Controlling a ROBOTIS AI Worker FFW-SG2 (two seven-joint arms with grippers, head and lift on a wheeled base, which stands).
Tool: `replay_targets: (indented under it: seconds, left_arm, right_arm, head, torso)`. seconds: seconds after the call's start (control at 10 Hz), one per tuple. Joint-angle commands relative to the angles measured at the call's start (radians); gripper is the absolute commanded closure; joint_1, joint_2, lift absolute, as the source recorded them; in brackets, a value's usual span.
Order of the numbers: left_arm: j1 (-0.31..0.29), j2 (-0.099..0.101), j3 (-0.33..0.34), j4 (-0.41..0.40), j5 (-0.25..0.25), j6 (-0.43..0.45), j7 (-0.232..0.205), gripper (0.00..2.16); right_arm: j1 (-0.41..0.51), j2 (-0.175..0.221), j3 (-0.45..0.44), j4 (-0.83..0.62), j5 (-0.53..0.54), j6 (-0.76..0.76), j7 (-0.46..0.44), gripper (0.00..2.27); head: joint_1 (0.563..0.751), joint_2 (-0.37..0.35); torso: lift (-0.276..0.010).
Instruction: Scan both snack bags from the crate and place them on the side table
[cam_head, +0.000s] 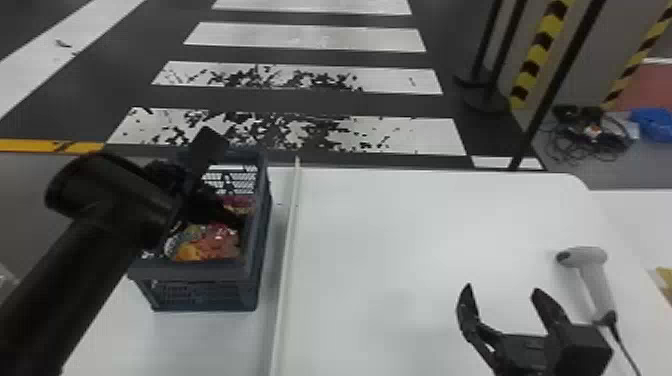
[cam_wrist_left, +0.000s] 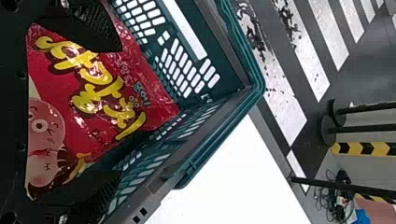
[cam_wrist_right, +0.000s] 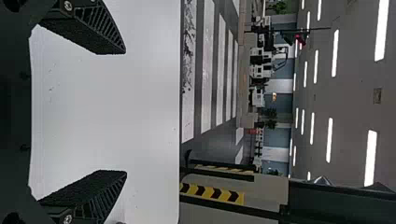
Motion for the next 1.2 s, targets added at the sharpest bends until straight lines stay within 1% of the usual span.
replay_targets:
  seconds: [0.0,0.2,0.3,0.4,0.6,0.7,0.8,0.9,1.0,1.1]
  left_arm:
    - [-0.015,-0.003,-0.022,0.036,-0.018,-0.015,0.0,0.06]
    - [-0.018,0.0,-0.023,0.051,-0.029,-0.015,-0.003,0.06]
    - [-0.018,0.011,-0.022,0.051,-0.031,-0.015,-0.003,0.06]
    - [-0.018,0.017,-0.023,0.053,-0.043,-0.018,-0.003,0.06]
    - [-0.018,0.016,-0.023,0.071,-0.051,-0.04,-0.002,0.07]
    - [-0.02,0.007,-0.032,0.096,-0.066,-0.058,-0.002,0.07]
    - [-0.027,0.003,-0.058,0.119,-0.075,-0.071,-0.002,0.07]
    - [-0.034,-0.004,-0.075,0.14,-0.087,-0.101,-0.011,0.16]
    - [-0.04,-0.01,-0.08,0.166,-0.089,-0.126,-0.032,0.4]
    - [-0.041,-0.01,-0.089,0.174,-0.095,-0.153,-0.046,1.05]
  right_arm:
    - [-0.001,0.002,0.0,0.003,-0.003,0.0,0.002,0.07]
    - [-0.003,0.002,0.0,0.006,-0.011,0.0,0.005,0.07]
    - [-0.003,0.002,0.0,0.006,-0.013,0.0,0.005,0.07]
    - [-0.003,0.002,0.0,0.009,-0.013,0.0,0.005,0.08]
    - [-0.005,0.002,0.0,0.012,-0.013,0.0,0.005,0.08]
    - [-0.005,0.002,0.0,0.014,-0.013,0.0,0.005,0.08]
    - [-0.005,0.002,0.0,0.014,-0.013,0.0,0.007,0.08]
    - [-0.003,0.002,0.0,0.015,-0.013,0.0,0.007,0.08]
    - [-0.003,0.002,0.0,0.017,-0.014,0.0,0.007,0.08]
    - [-0.003,0.002,-0.002,0.018,-0.019,0.0,0.007,0.08]
  head:
    - [0.695,-0.016]
    - [0.695,-0.012]
    - [0.695,-0.009]
    - [0.695,-0.003]
    - [0.695,0.009]
    - [0.695,0.012]
    - [0.695,0.012]
    - [0.695,0.01]
    - [0.695,0.005]
    - [0.695,-0.005]
  torso:
    - [-0.095]
    - [-0.095]
    - [-0.095]
    - [-0.095]
    - [-0.095]
    - [-0.095]
    - [-0.095]
    - [-0.095]
    - [-0.095]
    - [-0.095]
